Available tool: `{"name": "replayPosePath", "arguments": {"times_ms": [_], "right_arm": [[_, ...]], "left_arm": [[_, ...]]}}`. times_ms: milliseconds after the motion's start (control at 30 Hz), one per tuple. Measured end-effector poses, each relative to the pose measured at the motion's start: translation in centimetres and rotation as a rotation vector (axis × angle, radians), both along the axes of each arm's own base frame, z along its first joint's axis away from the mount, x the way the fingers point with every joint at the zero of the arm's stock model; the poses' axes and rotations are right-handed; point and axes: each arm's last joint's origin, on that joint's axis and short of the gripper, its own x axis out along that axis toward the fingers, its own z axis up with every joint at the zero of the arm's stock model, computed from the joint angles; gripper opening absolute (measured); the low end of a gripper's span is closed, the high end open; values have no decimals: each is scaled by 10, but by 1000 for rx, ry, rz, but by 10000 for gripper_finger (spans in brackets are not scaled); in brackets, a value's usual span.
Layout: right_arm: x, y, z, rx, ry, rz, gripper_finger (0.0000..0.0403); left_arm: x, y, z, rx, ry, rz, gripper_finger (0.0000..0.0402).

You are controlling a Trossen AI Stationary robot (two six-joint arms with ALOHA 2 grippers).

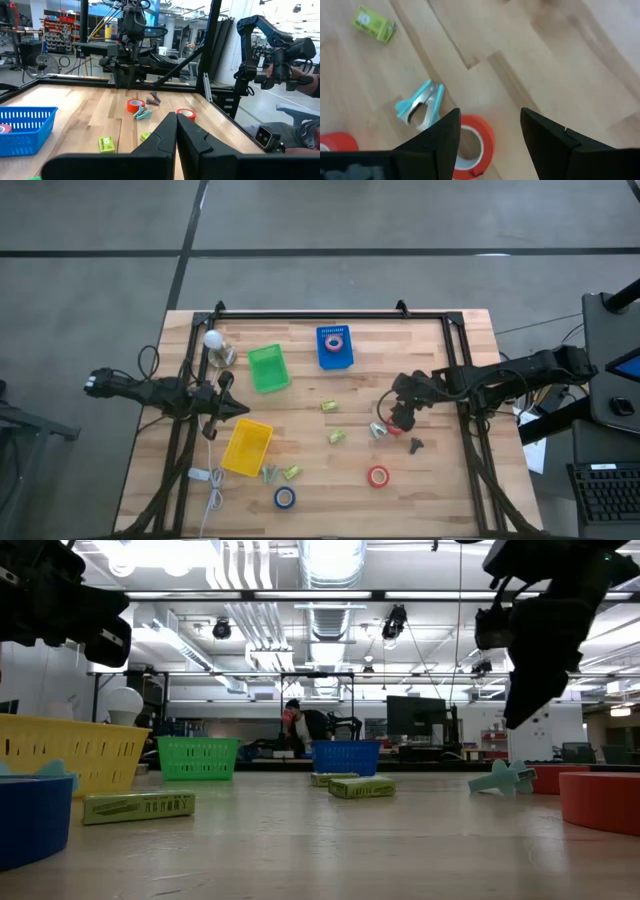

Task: Pick and place Stapler, Stapler remover, tape
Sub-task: Put the top red tape into the blue bin

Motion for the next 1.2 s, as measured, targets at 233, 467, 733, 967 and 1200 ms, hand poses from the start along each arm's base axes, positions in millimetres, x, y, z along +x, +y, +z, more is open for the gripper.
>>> {"name": "replayPosePath", "arguments": {"times_ms": [233, 467, 733, 967, 1200], "right_arm": [[-9, 9, -14, 22, 76, -4, 203], [-15, 15, -23, 41, 99, -21, 203], [-16, 20, -29, 14, 62, -47, 203], [-20, 19, -39, 1, 74, -64, 203], [-12, 21, -49, -13, 85, -57, 203]], "left_arm": [[0, 0, 0, 0, 0, 0, 14], [0, 0, 0, 0, 0, 0, 14], [0, 0, 0, 0, 0, -1, 14], [0, 0, 0, 0, 0, -1, 14], [0, 0, 0, 0, 0, -4, 14]]}}
